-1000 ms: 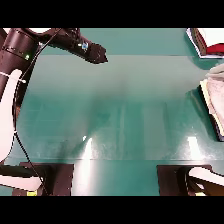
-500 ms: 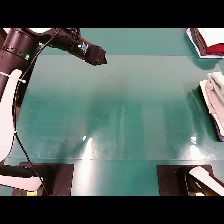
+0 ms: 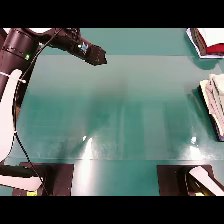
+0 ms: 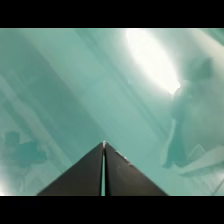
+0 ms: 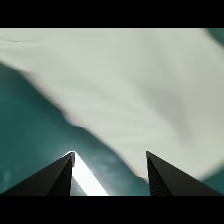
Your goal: Fold the shirts.
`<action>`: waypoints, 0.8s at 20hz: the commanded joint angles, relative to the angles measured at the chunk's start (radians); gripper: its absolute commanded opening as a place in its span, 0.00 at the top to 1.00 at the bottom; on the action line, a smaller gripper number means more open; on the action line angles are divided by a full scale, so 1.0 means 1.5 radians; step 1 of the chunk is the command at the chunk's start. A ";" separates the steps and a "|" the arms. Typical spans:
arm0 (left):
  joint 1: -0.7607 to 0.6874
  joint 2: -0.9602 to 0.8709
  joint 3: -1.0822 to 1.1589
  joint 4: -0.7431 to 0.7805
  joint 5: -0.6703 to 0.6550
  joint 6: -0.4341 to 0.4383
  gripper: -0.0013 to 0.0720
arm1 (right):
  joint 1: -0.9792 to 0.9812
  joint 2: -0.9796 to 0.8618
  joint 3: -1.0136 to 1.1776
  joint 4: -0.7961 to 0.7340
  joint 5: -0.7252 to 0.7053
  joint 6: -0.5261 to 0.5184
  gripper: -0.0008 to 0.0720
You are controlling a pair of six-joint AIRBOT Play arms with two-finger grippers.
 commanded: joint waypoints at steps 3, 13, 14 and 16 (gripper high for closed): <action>0.000 0.000 0.000 -0.015 -0.043 -0.007 0.95 | 0.236 0.001 -0.002 0.121 -0.019 0.003 0.34; 0.000 0.000 0.000 -0.015 -0.003 -0.006 0.95 | 0.490 0.001 -0.002 0.120 -0.106 -0.002 0.97; 0.000 0.000 0.000 -0.015 -0.003 -0.006 0.95 | 0.490 0.001 -0.002 0.120 -0.104 -0.002 0.97; 0.000 0.000 0.000 -0.015 -0.003 -0.006 0.95 | 0.490 0.001 -0.002 0.120 -0.103 -0.002 0.97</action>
